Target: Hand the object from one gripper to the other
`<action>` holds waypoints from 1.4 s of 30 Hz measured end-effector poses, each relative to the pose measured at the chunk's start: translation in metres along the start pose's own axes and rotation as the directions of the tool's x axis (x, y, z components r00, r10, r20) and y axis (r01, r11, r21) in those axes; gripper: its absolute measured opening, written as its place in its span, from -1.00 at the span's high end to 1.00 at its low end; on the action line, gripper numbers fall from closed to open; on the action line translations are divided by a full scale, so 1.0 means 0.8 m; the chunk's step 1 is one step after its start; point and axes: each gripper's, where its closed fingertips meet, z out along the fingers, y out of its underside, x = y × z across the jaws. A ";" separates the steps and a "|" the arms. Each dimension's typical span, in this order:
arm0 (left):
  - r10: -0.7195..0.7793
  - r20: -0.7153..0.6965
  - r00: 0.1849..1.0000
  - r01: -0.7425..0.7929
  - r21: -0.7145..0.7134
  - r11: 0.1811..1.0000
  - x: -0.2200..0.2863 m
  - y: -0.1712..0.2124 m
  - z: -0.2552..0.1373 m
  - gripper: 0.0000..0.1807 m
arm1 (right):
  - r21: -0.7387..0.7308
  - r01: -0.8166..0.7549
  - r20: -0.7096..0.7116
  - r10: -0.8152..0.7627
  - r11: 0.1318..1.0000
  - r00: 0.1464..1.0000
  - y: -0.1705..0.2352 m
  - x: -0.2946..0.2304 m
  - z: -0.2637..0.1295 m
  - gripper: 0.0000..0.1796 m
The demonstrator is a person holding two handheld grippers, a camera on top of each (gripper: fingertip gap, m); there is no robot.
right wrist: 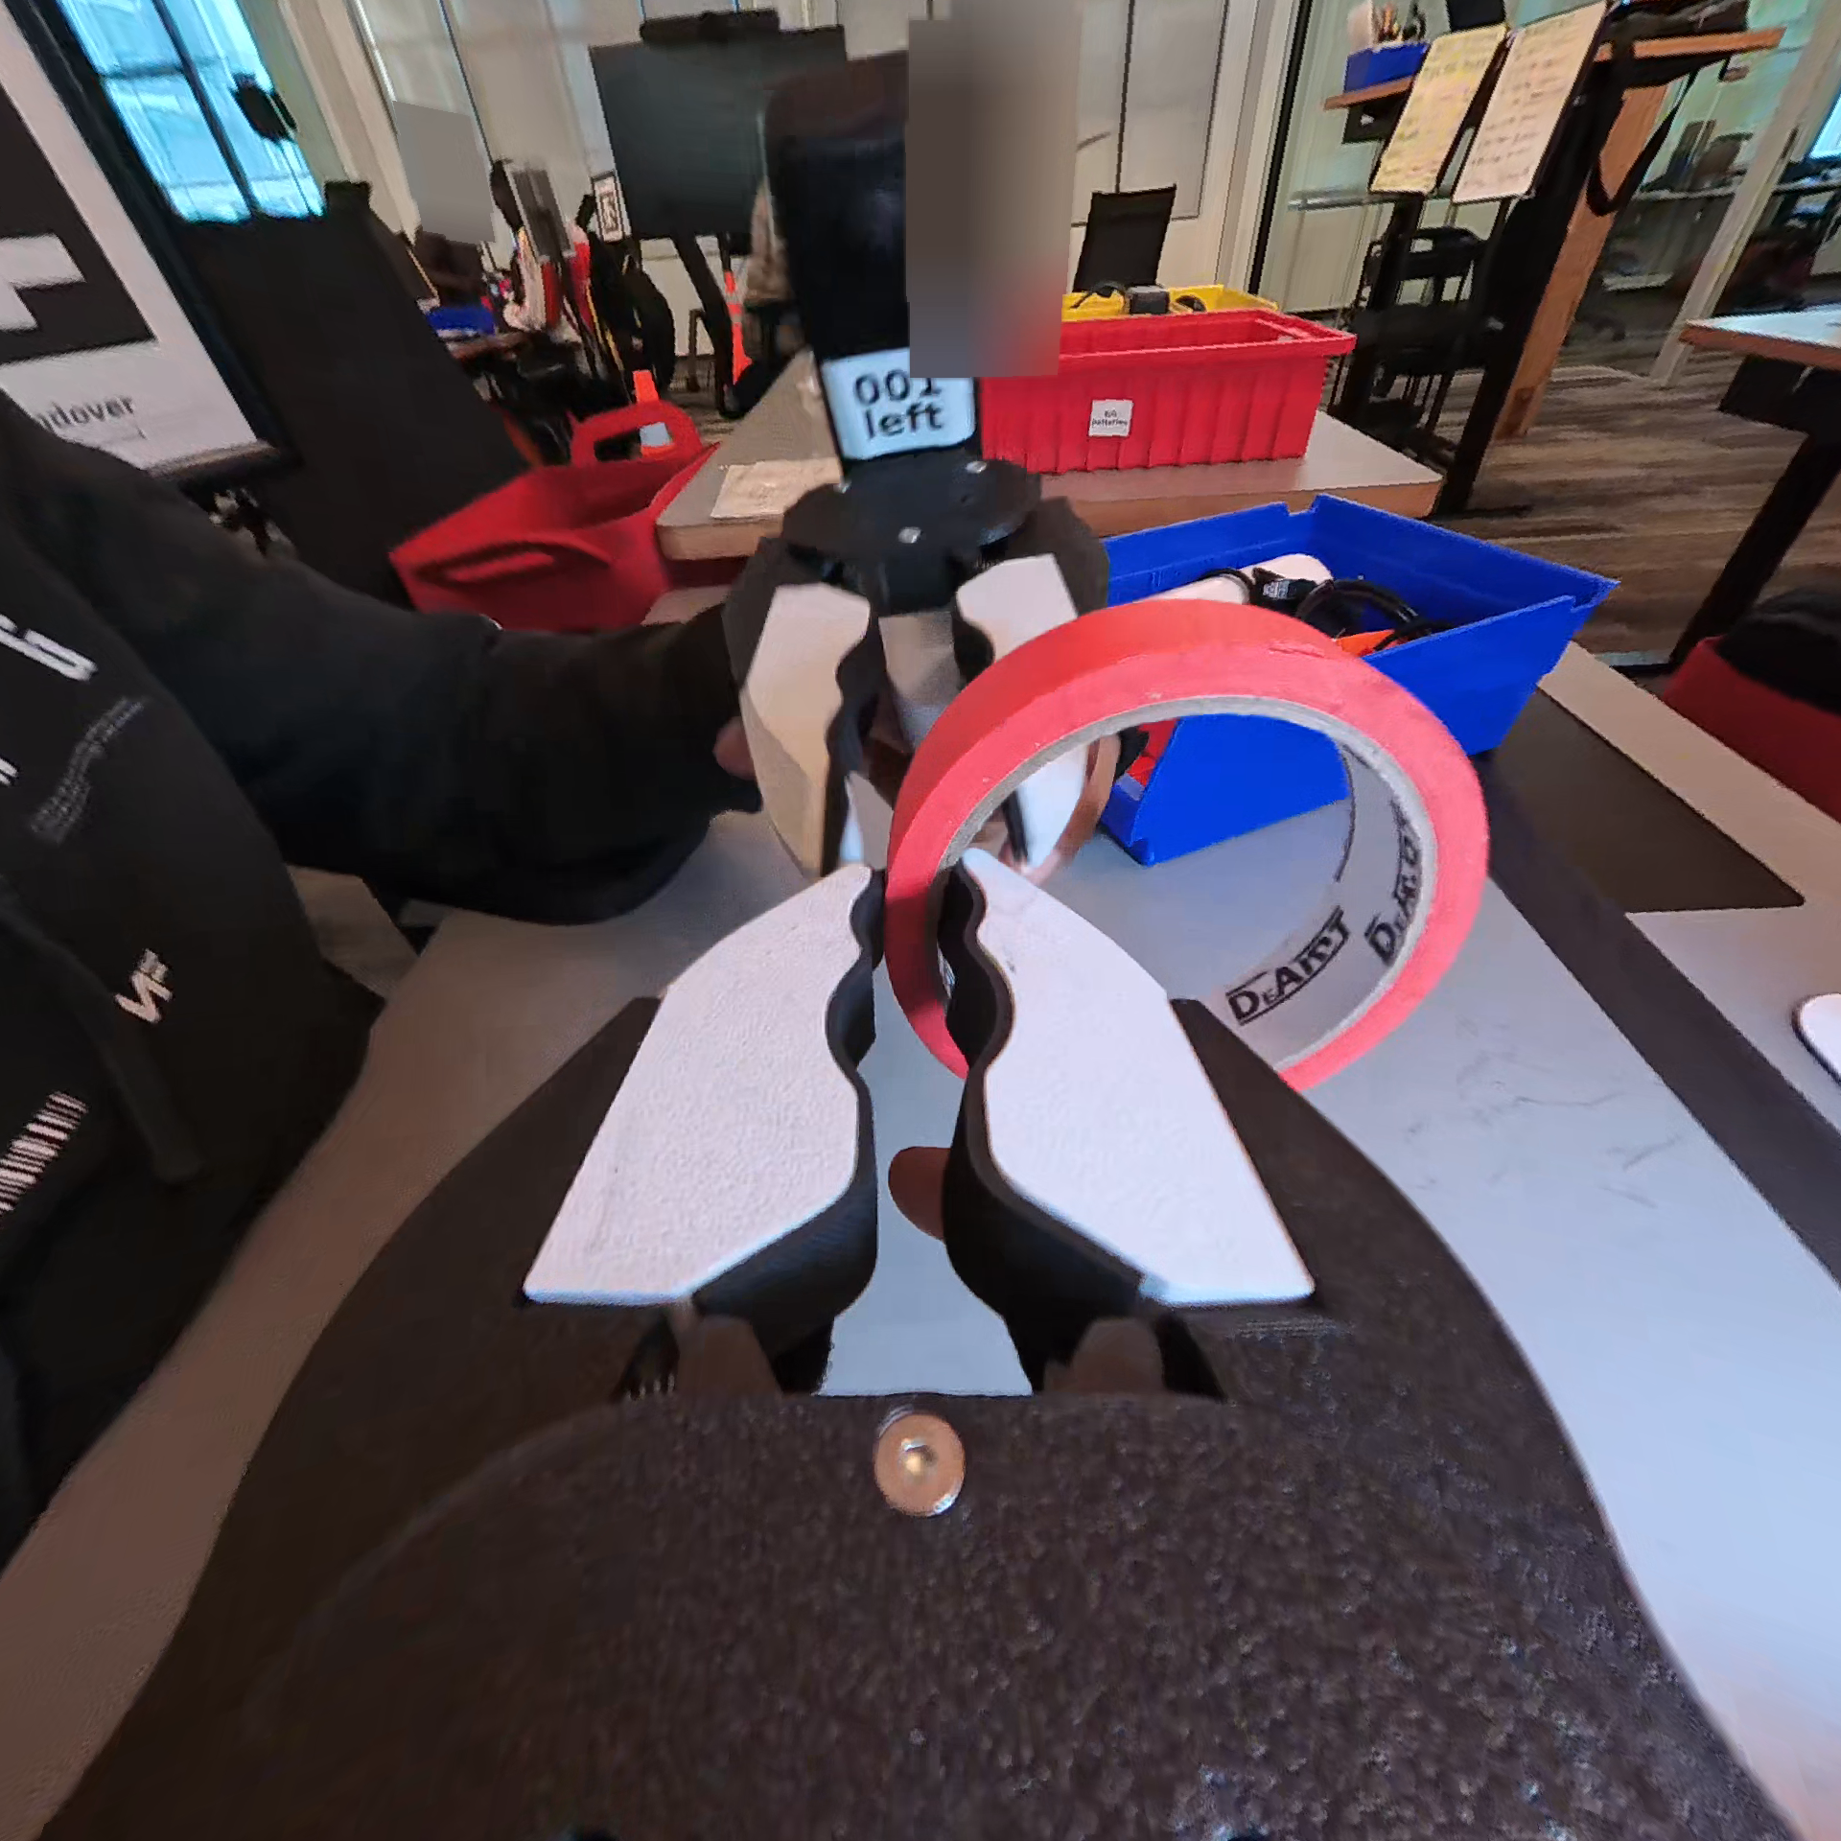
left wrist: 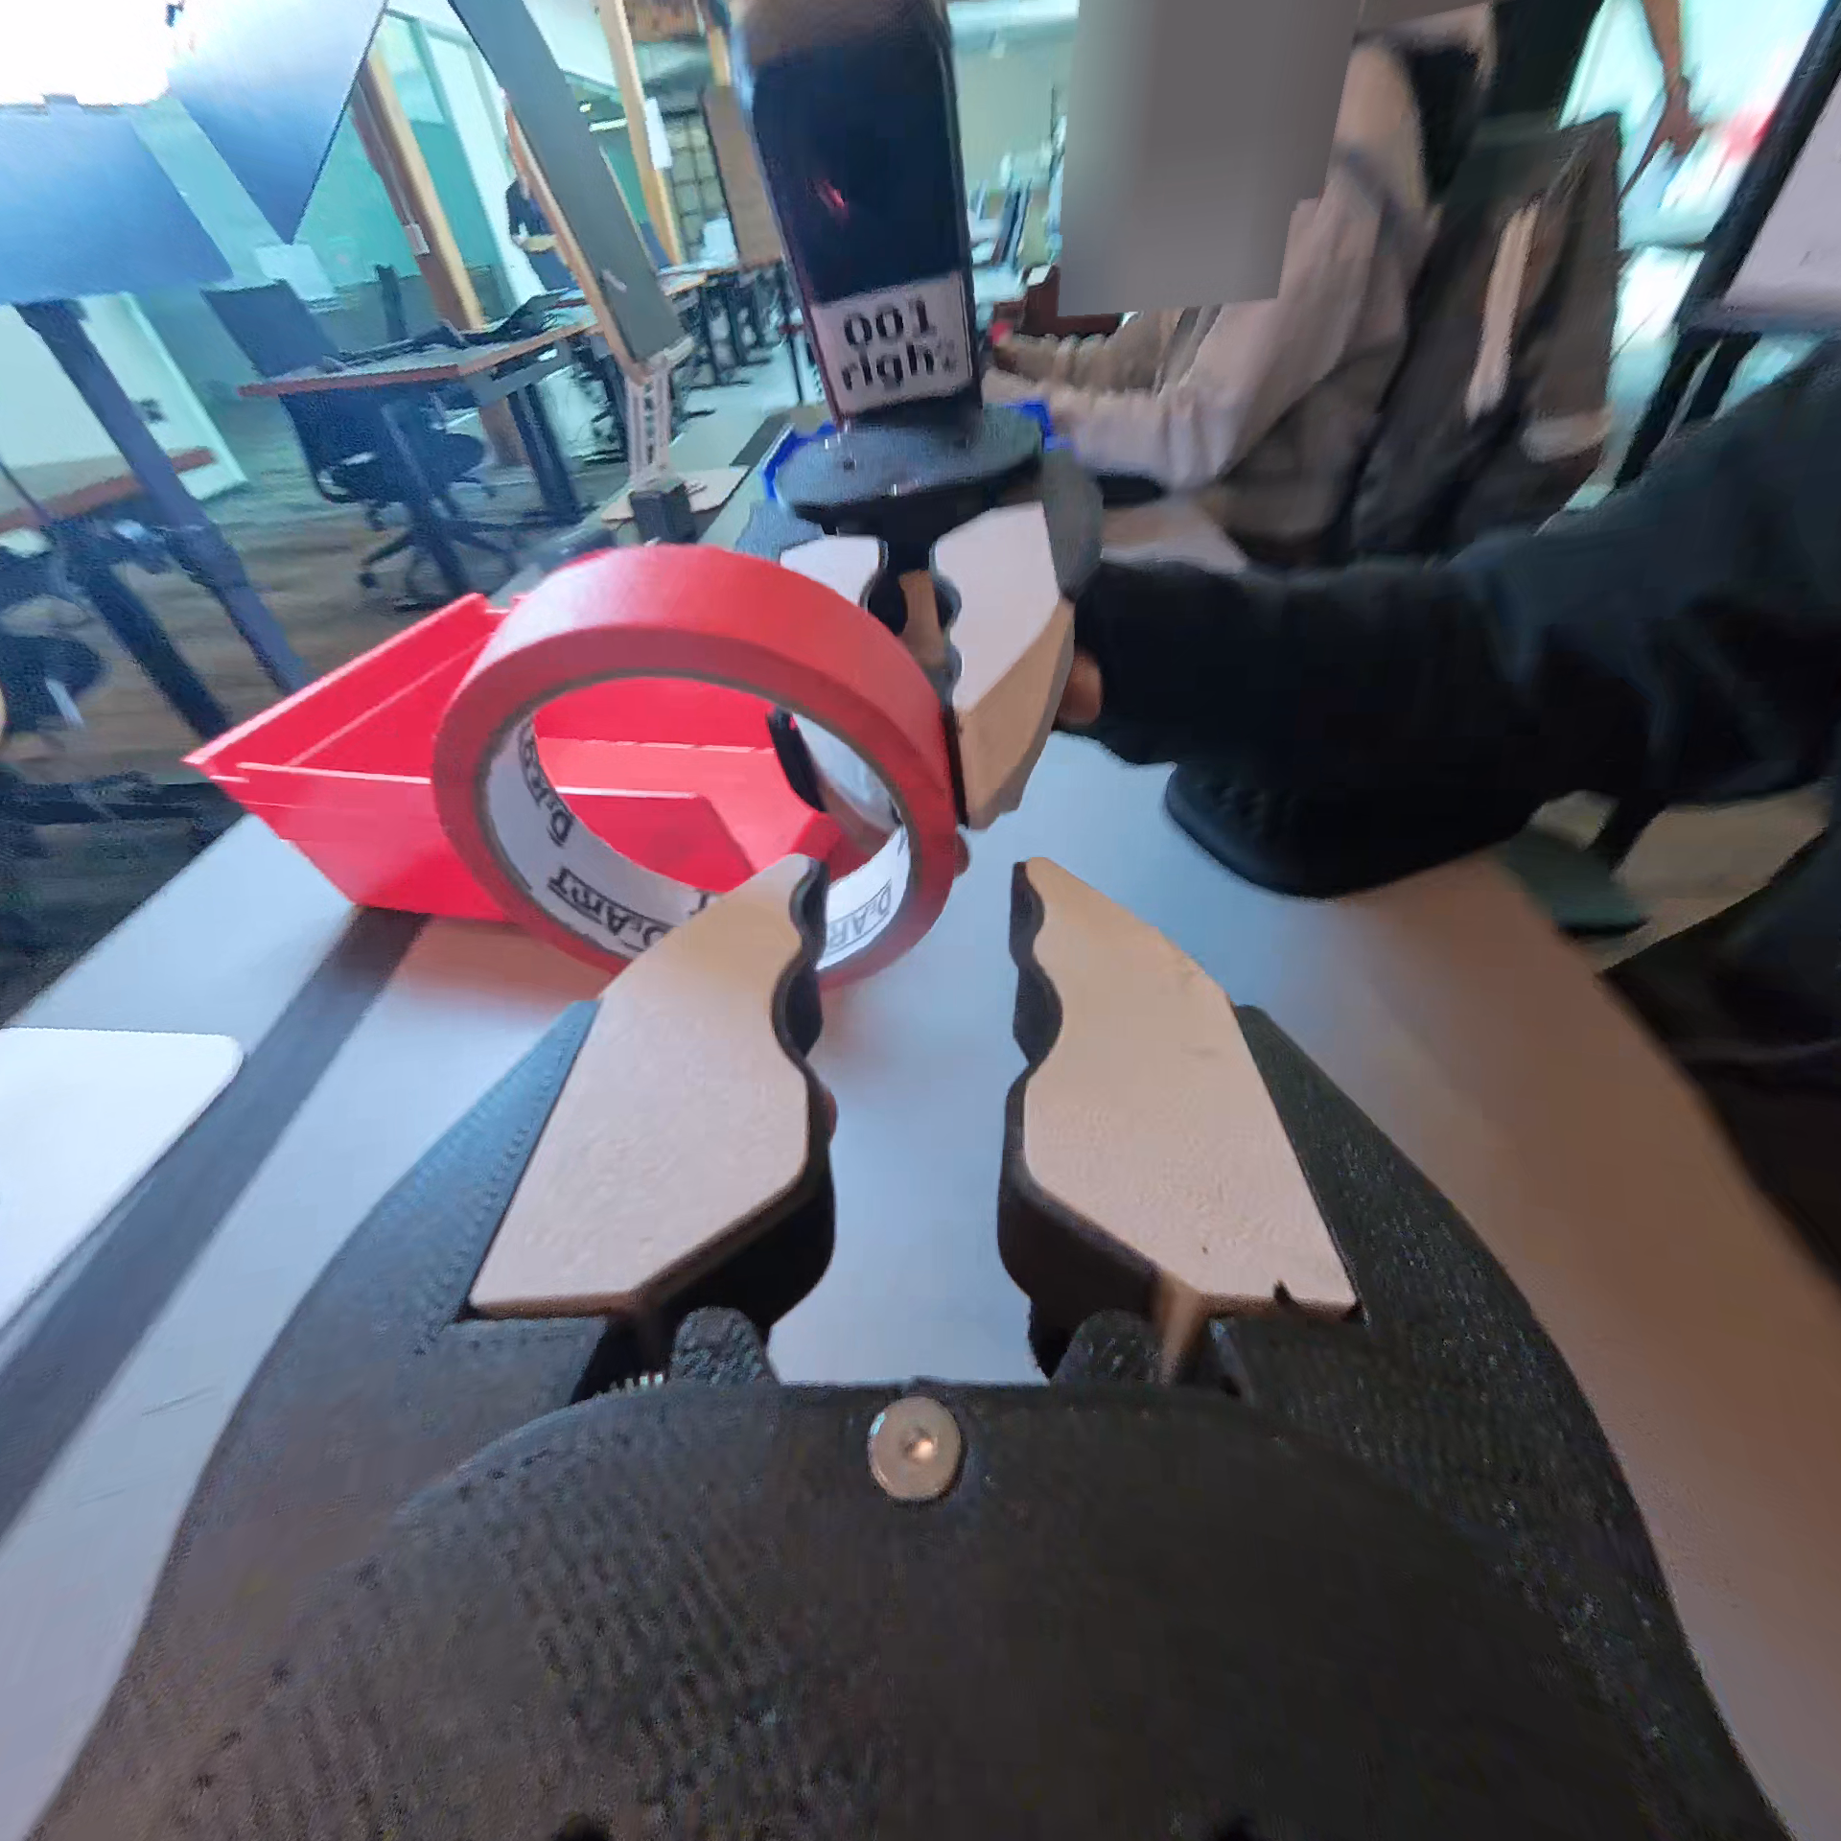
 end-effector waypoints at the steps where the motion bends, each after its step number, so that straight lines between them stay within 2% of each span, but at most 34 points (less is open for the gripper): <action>1: -0.062 -0.028 0.998 0.063 0.028 0.998 0.001 -0.006 -0.002 0.57 | -0.014 0.033 -0.010 -0.033 0.999 0.999 0.003 0.001 0.000 0.89; 4: -0.232 -0.098 0.968 0.239 0.060 0.969 0.001 -0.016 -0.004 0.50 | -0.076 0.168 -0.048 -0.172 0.983 0.984 0.013 0.000 0.004 0.89; 10: -0.399 -0.166 0.902 0.415 0.072 0.907 -0.003 -0.016 -0.002 0.56 | -0.256 0.420 -0.097 -0.456 0.870 0.885 0.037 0.003 0.017 0.89; 14: -0.423 -0.168 0.891 0.437 0.060 0.897 -0.002 -0.013 0.003 0.66 | -0.362 0.528 -0.102 -0.595 0.768 0.797 0.054 0.011 0.023 0.89; 19: -0.404 -0.137 0.905 0.412 0.036 0.911 -0.004 -0.007 0.008 0.78 | -0.411 0.560 -0.129 -0.654 0.719 0.745 0.059 0.024 0.019 0.89; 21: -0.365 -0.110 0.924 0.370 0.027 0.929 -0.003 -0.005 0.012 0.80 | -0.422 0.530 -0.147 -0.633 0.735 0.760 0.062 0.029 0.018 0.87; 24: -0.261 -0.049 0.964 0.260 -0.017 0.965 -0.002 0.002 0.016 0.87 | -0.380 0.436 -0.159 -0.522 0.816 0.838 0.060 0.028 0.016 0.82; 28: -0.084 0.013 0.996 0.084 -0.051 0.995 0.000 0.003 0.016 0.89 | -0.210 0.283 -0.109 -0.311 0.936 0.944 0.040 0.014 0.006 0.74; 31: 0.069 0.063 0.996 -0.062 -0.105 0.993 0.000 0.009 0.019 0.89 | -0.071 0.131 -0.031 -0.133 0.989 0.991 0.021 0.003 -0.004 0.68; 34: 0.194 0.084 0.978 -0.180 -0.146 0.973 0.004 0.013 0.025 0.89 | 0.002 -0.014 0.052 0.014 1.000 0.999 0.009 -0.004 -0.006 0.61; 38: 0.377 0.094 0.921 -0.349 -0.226 0.909 0.007 0.024 0.032 0.89 | 0.026 -0.114 0.094 0.112 0.993 0.989 0.001 -0.008 -0.002 0.62; 41: 0.462 0.100 0.881 -0.411 -0.318 0.854 0.003 0.039 0.035 0.89 | 0.038 -0.120 0.105 0.115 0.992 0.988 -0.005 -0.011 -0.002 0.82; 42: 0.465 0.105 0.879 -0.410 -0.329 0.851 0.001 0.042 0.035 0.89 | 0.020 -0.107 0.092 0.105 0.994 0.990 -0.002 -0.010 -0.001 0.82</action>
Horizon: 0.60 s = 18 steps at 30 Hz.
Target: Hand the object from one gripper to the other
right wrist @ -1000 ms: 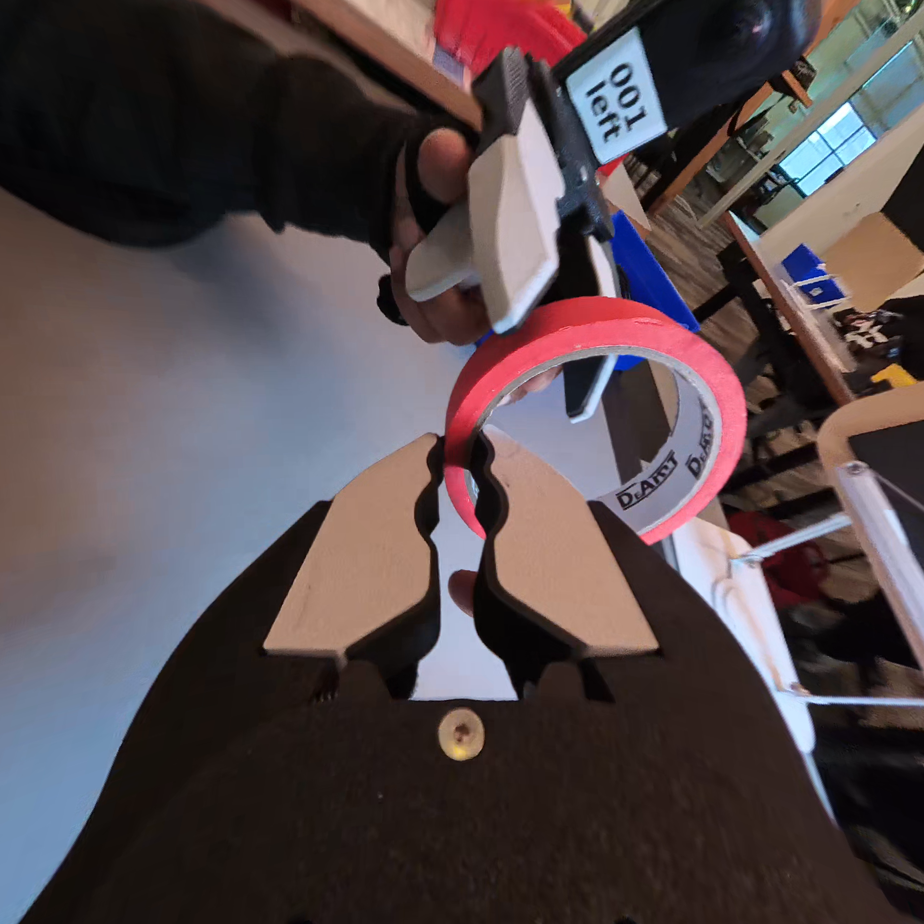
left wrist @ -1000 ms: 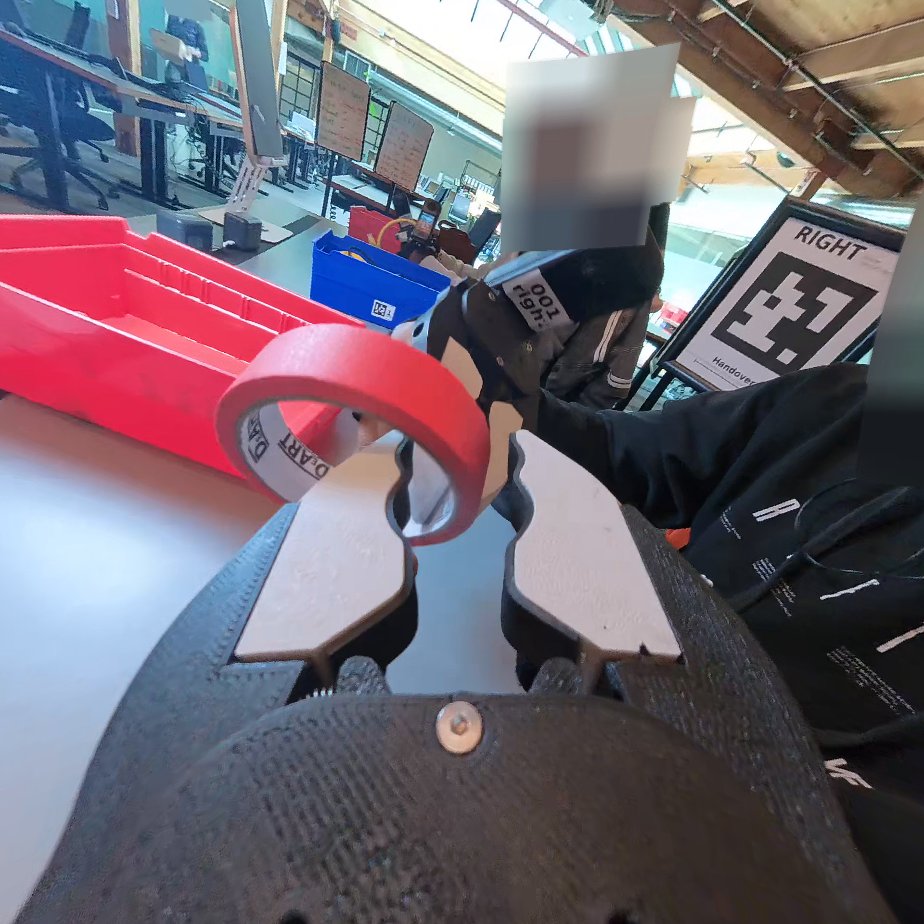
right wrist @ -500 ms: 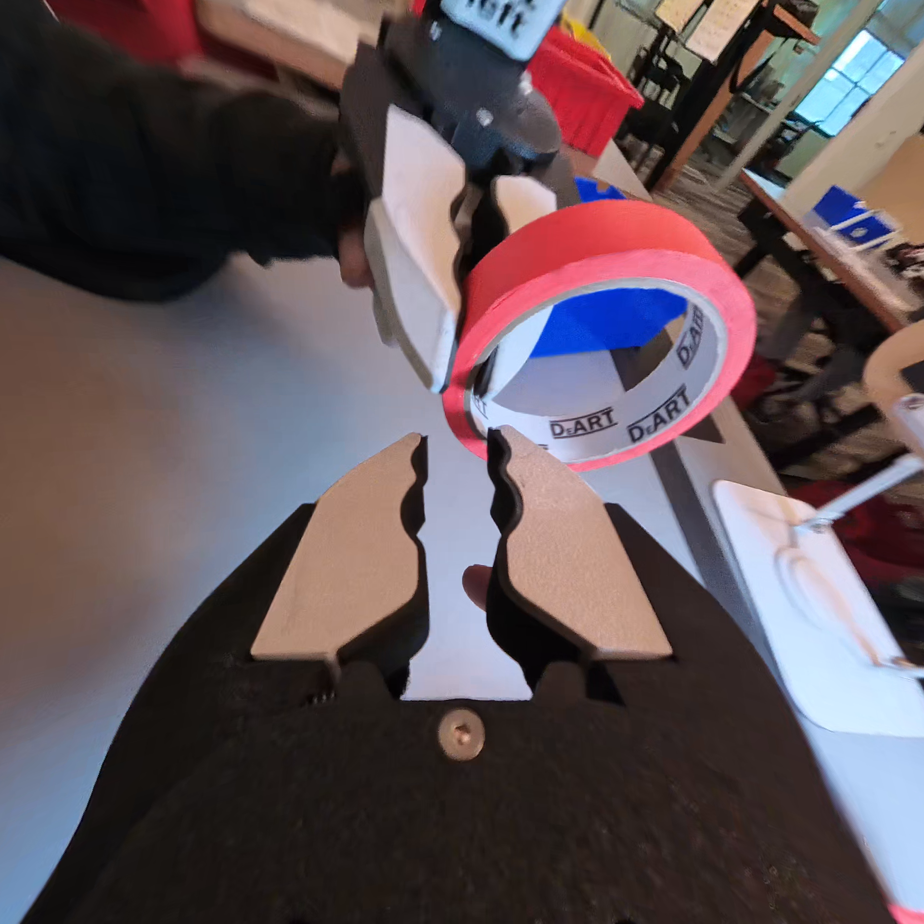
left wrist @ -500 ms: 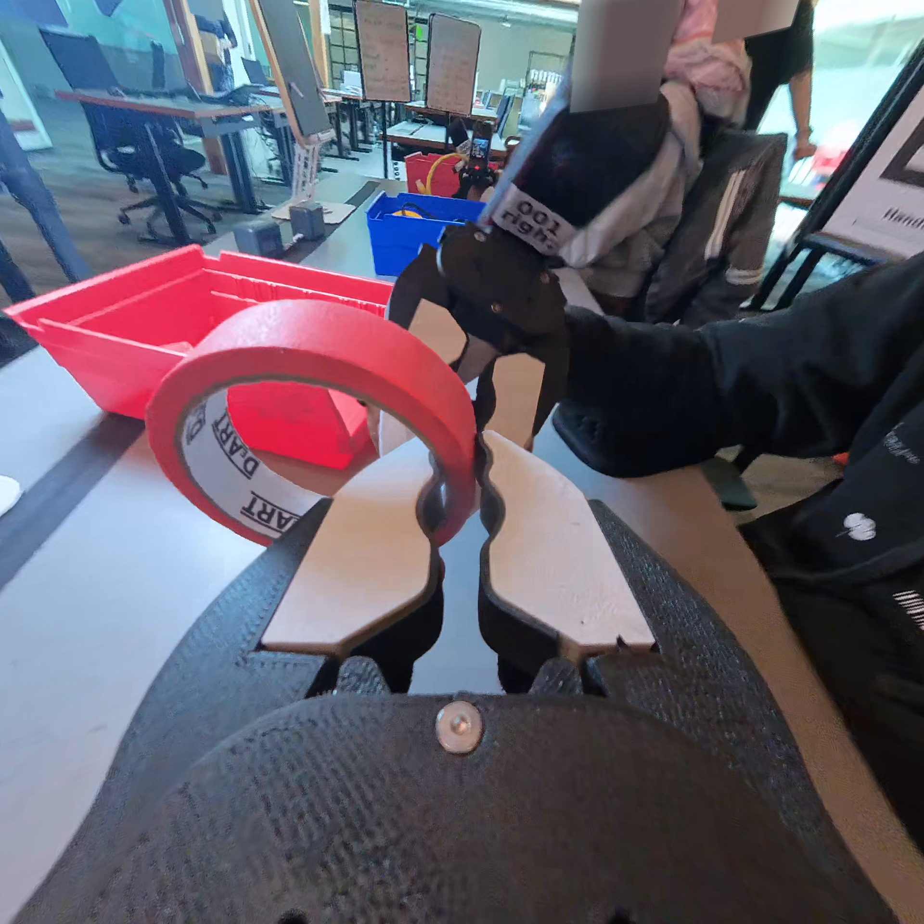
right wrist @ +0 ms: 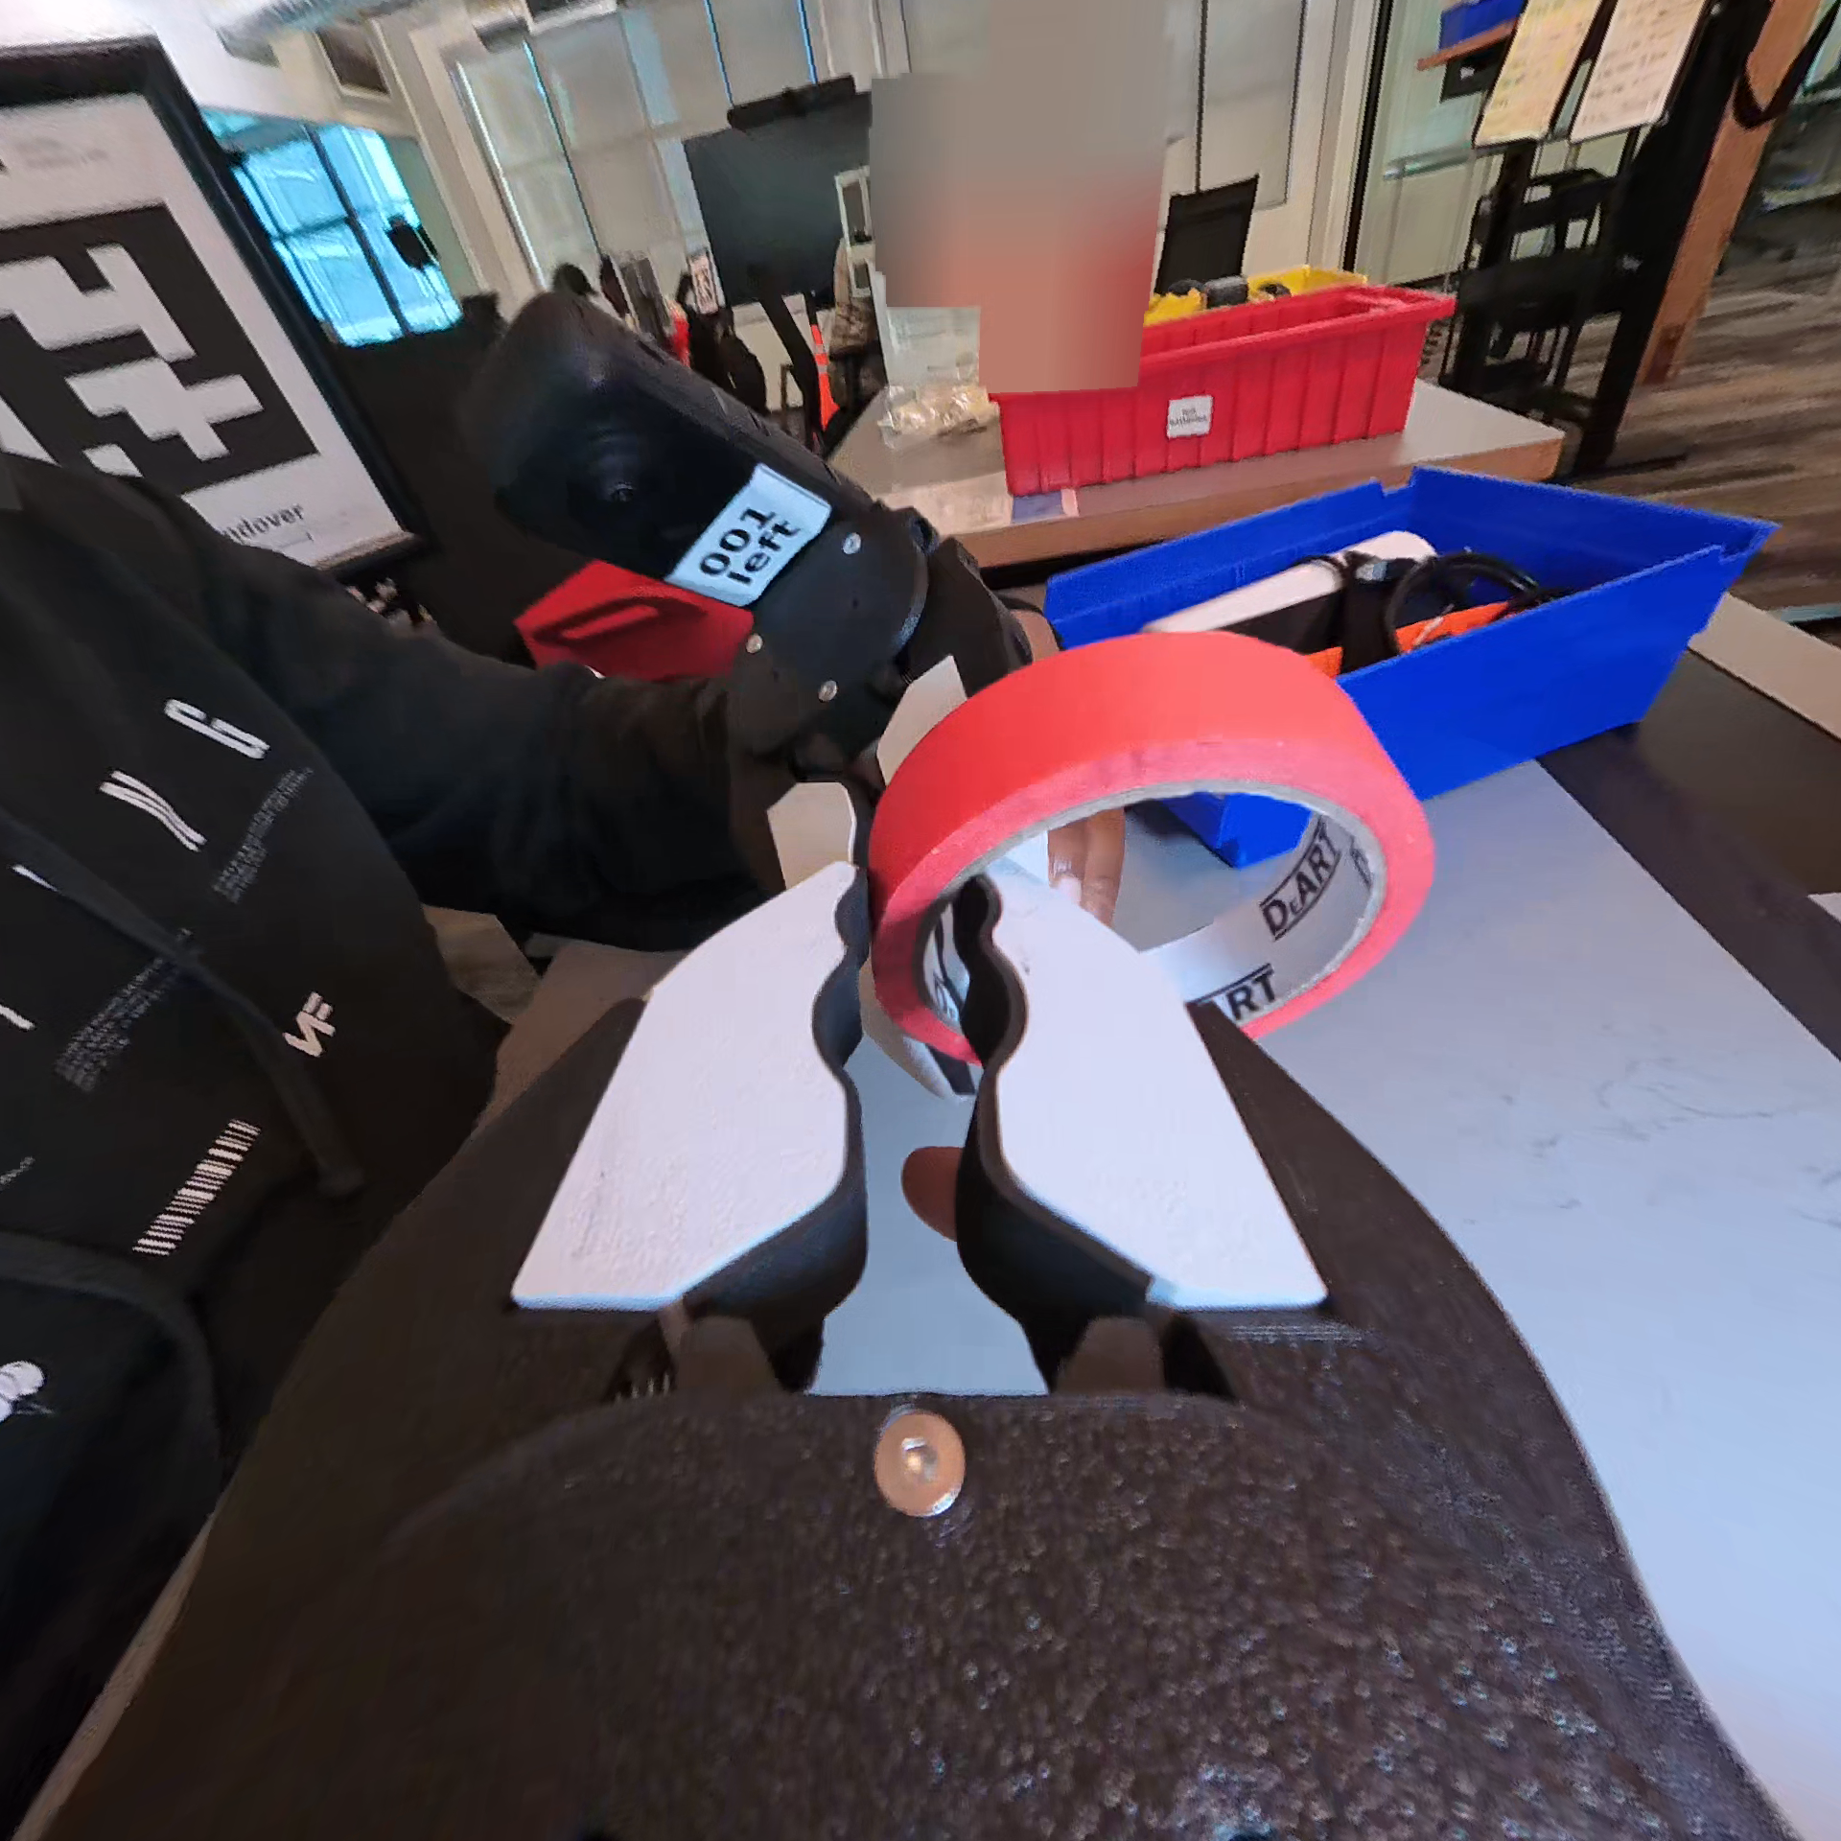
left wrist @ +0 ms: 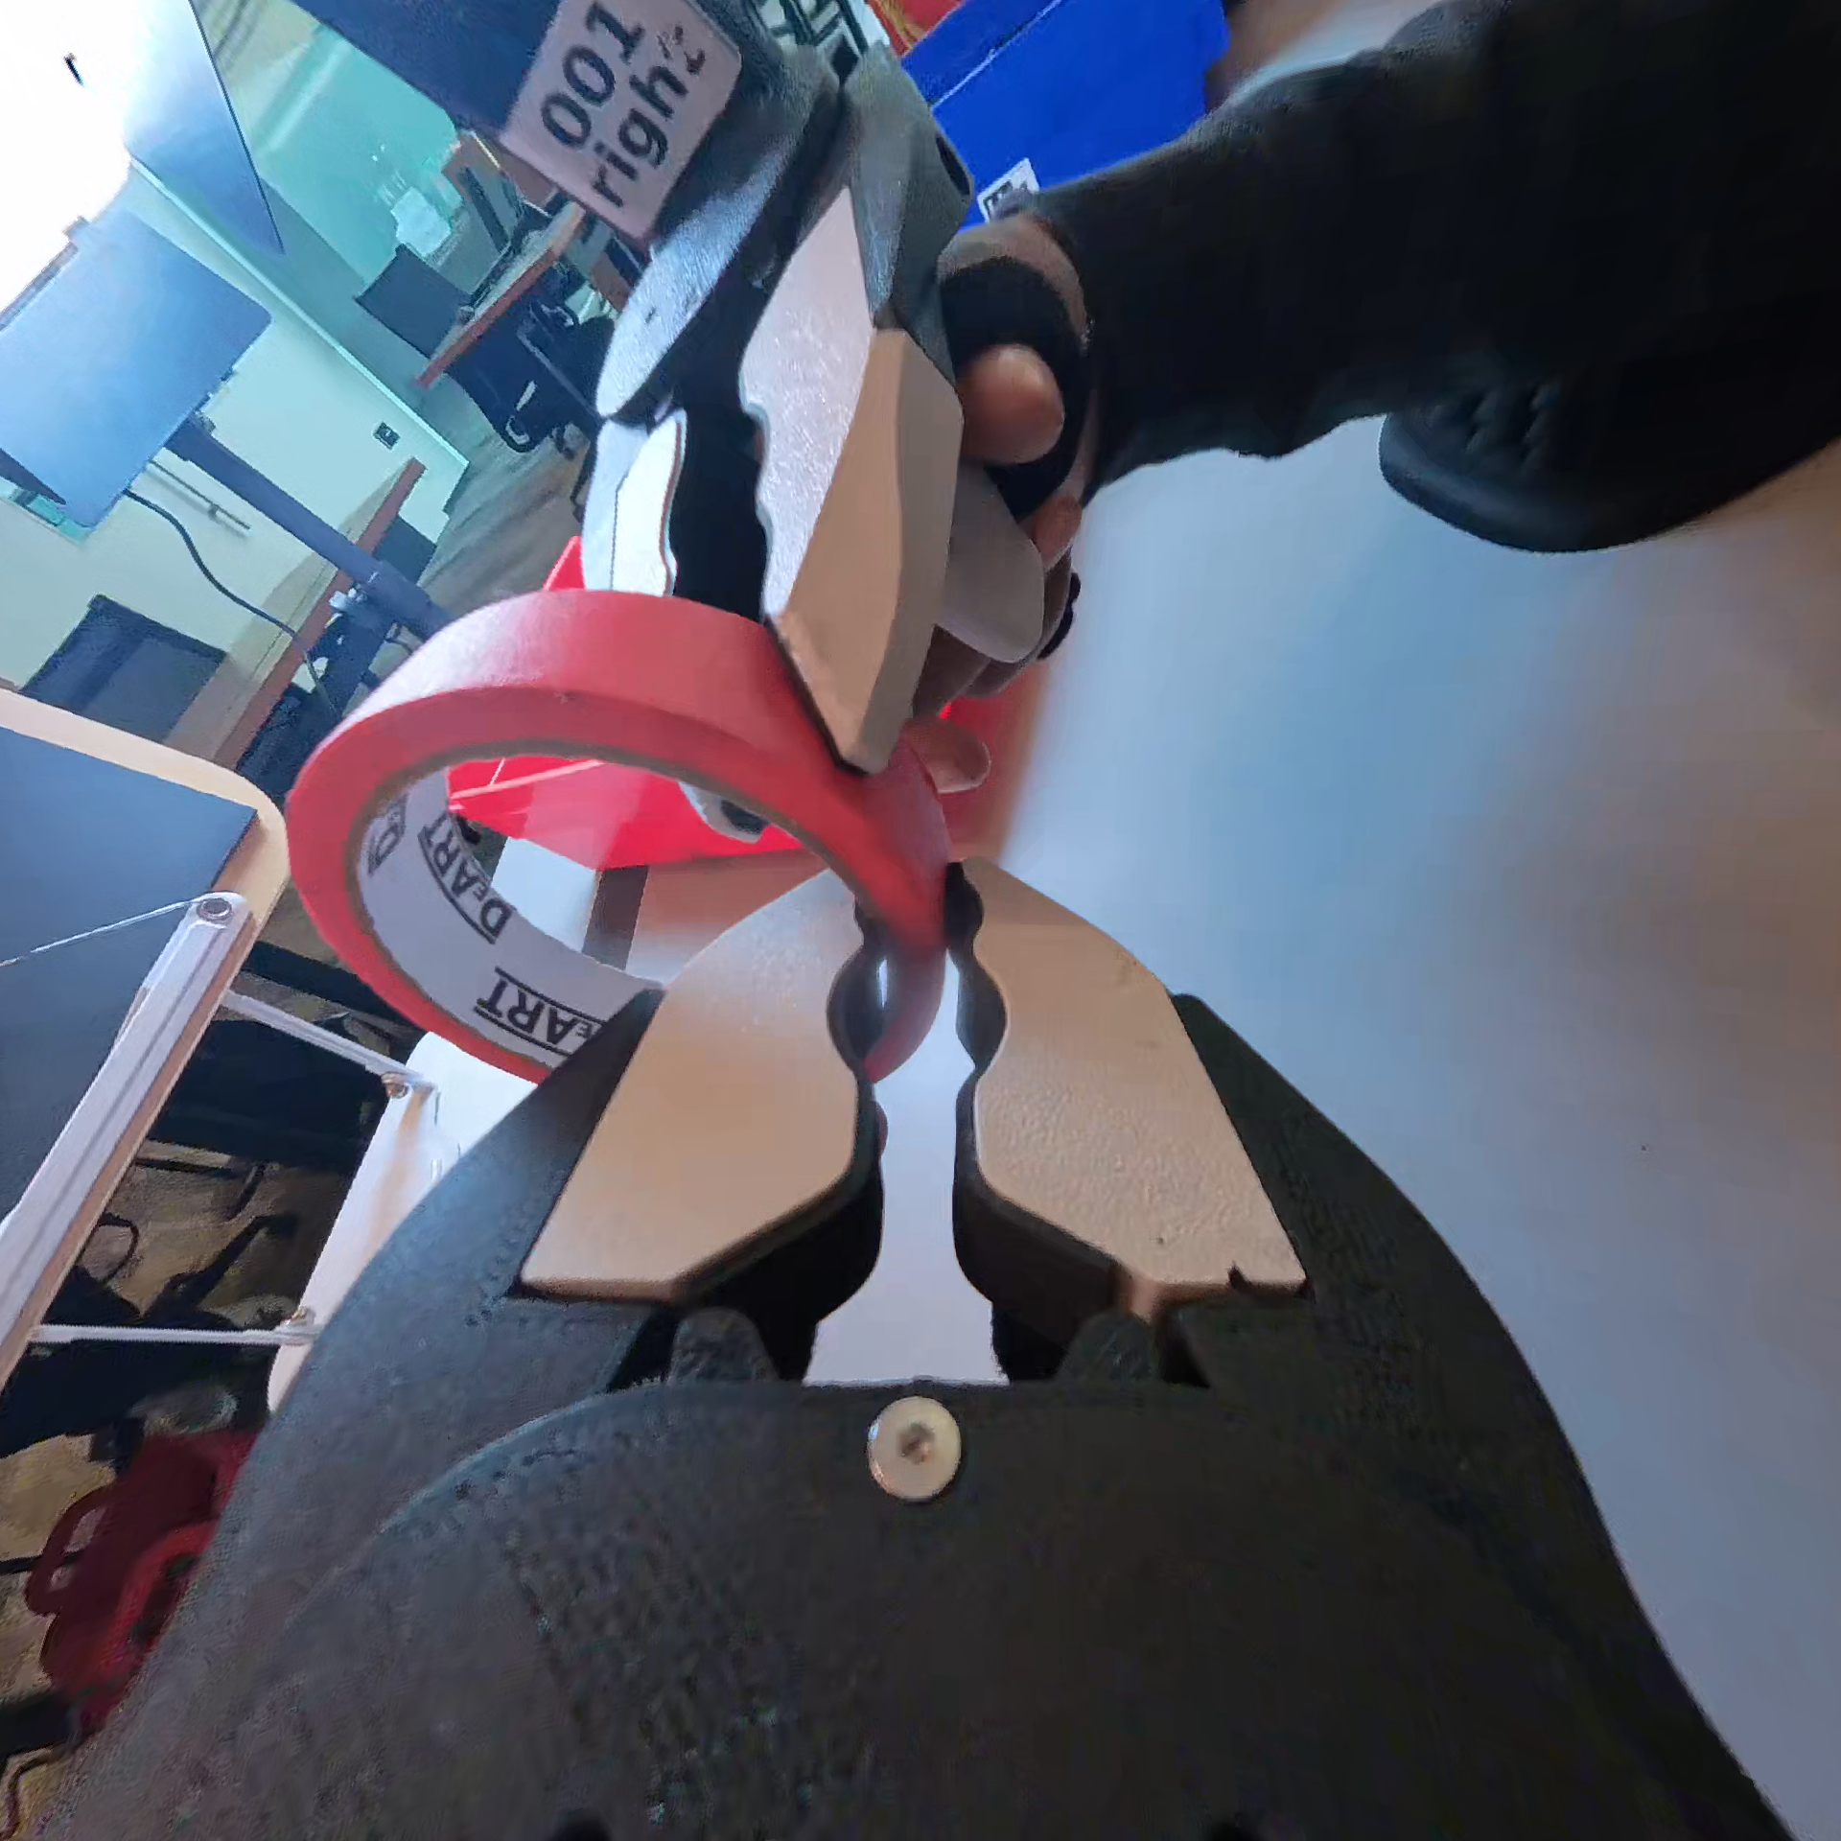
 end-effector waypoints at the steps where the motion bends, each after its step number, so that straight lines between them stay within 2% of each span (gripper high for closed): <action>1: -0.012 -0.005 1.000 0.012 -0.004 1.000 0.000 0.002 0.000 0.89 | -0.011 0.019 -0.008 -0.019 1.000 1.000 0.002 0.000 0.001 0.83; 4: -0.128 -0.065 0.990 0.130 0.040 0.991 0.002 0.000 -0.003 0.84 | -0.032 0.089 -0.001 -0.089 0.996 0.996 0.006 -0.006 0.004 0.87; 6: -0.253 -0.159 0.954 0.269 0.093 0.958 0.002 -0.006 -0.012 0.73 | -0.056 0.154 -0.021 -0.156 0.986 0.988 0.009 -0.006 0.004 0.89; 10: -0.504 -0.402 0.765 0.605 0.179 0.776 -0.006 -0.030 -0.038 0.54 | -0.152 0.283 -0.075 -0.297 0.947 0.952 0.022 0.000 0.006 0.89; 14: -0.599 -0.493 0.632 0.747 0.181 0.639 -0.015 -0.044 -0.042 0.52 | -0.265 0.447 -0.109 -0.487 0.854 0.867 0.035 0.005 0.018 0.89; 16: -0.632 -0.491 0.600 0.782 0.192 0.593 -0.024 -0.047 -0.042 0.62 | -0.375 0.525 -0.126 -0.603 0.764 0.787 0.048 0.015 0.022 0.89; 18: -0.663 -0.480 0.574 0.805 0.186 0.563 -0.029 -0.046 -0.041 0.79 | -0.453 0.583 -0.157 -0.704 0.675 0.693 0.051 0.028 0.022 0.89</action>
